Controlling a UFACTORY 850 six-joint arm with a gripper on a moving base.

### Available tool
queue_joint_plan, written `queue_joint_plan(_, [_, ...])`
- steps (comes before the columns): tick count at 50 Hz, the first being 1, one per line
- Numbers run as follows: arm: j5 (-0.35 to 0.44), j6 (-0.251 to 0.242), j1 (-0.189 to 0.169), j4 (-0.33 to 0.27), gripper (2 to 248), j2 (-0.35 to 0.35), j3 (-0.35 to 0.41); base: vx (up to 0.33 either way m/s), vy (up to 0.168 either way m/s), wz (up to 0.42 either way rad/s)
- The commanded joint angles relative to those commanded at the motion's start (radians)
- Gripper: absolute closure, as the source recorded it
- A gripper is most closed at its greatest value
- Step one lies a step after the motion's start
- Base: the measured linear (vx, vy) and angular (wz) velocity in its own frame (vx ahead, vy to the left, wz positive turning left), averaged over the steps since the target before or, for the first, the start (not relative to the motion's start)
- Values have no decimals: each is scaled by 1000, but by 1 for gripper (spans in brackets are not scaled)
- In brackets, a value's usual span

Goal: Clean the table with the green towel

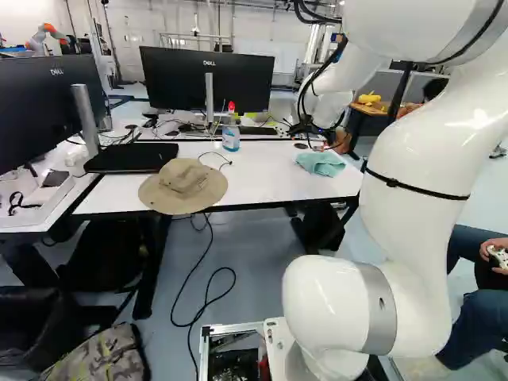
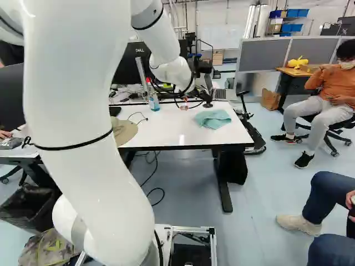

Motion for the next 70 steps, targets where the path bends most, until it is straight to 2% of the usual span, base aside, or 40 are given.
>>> queue_joint_plan(39, [408, 0, 133, -45, 3, 229, 440, 0, 0, 0])
queue_joint_plan(70, [643, 0, 210, -71, 3, 361, 692, 0, 0, 0])
